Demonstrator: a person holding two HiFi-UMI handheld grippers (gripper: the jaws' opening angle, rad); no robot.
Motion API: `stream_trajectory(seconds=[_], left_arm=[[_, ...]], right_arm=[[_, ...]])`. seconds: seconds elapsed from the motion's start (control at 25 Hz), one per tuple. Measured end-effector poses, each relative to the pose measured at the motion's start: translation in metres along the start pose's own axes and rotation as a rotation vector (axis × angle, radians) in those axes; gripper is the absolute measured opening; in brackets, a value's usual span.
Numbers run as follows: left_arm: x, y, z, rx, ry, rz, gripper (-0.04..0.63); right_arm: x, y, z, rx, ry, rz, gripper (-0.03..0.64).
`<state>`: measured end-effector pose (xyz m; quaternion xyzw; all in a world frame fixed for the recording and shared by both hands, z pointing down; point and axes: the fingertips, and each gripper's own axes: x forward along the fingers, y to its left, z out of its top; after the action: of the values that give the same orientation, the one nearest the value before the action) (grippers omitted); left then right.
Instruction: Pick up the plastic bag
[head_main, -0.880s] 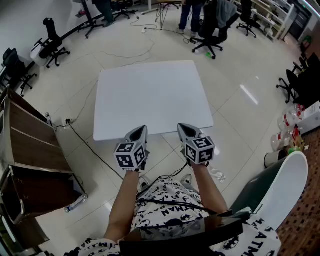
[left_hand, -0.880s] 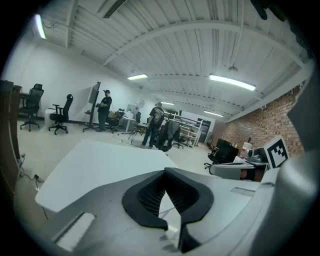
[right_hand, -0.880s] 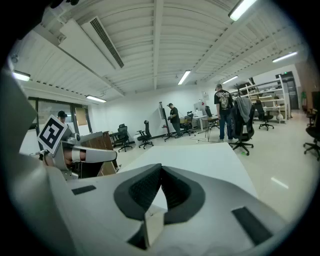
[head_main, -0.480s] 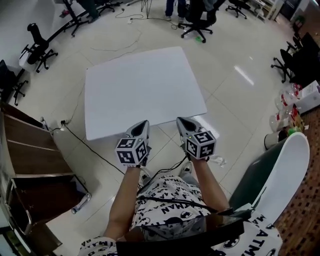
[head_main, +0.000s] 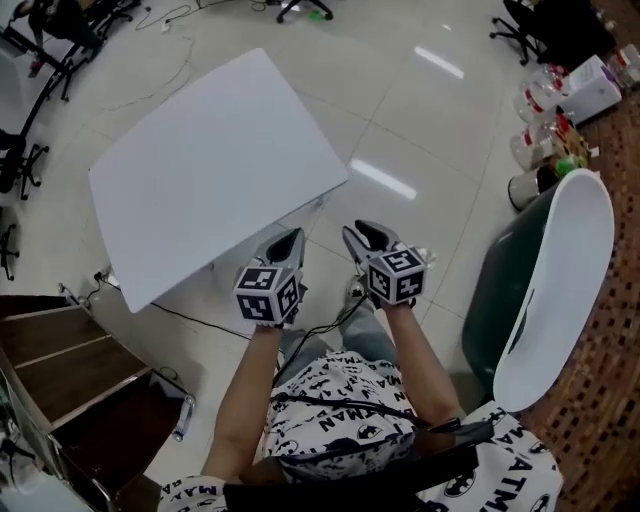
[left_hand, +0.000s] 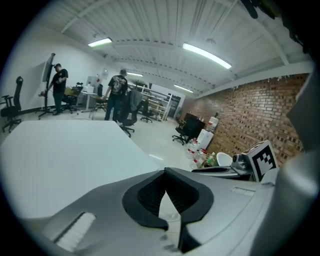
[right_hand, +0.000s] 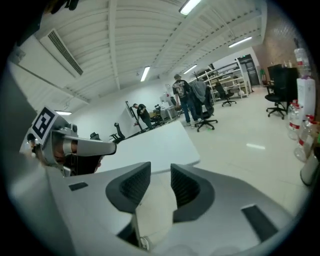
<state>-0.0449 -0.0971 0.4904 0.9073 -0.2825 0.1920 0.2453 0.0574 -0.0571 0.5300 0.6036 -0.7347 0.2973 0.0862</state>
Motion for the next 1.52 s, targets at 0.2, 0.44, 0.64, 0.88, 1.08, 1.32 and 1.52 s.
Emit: stream_trajectory(seconds=[0.2,0.44,0.64,0.88,1.08,1.32,1.52], left_arm=[[0.085,-0.063,-0.036,0.046,0.124,-0.105,0.000],[0.179,-0.104,-0.084,0.059,0.236,-0.166,0.000],[0.241,-0.108,-0.145,0.054,0.342,-0.185,0.000],[0.315,-0.090,-0.232,0.108,0.441,-0.180,0.000],[0.379,-0.062,-0.322,0.141,0.516,-0.192,0.000],[0.454,-0.015,-0.432,0.111,0.568,-0.171,0.000],[0.485,0.014,-0.506,0.087,0.618,-0.185,0.000]], right_arm=[[-0.026,-0.106,-0.051,0.057,0.088,-0.143,0.209],[-0.030,-0.210,-0.102,0.084,0.183,-0.225,0.273],[-0.007,-0.272,-0.178,0.075,0.319,-0.245,0.273],[0.052,-0.330,-0.291,0.062,0.469,-0.196,0.273],[0.114,-0.379,-0.391,0.083,0.533,-0.174,0.274],[0.193,-0.428,-0.509,0.063,0.583,-0.165,0.274],[0.241,-0.449,-0.588,0.083,0.629,-0.177,0.273]])
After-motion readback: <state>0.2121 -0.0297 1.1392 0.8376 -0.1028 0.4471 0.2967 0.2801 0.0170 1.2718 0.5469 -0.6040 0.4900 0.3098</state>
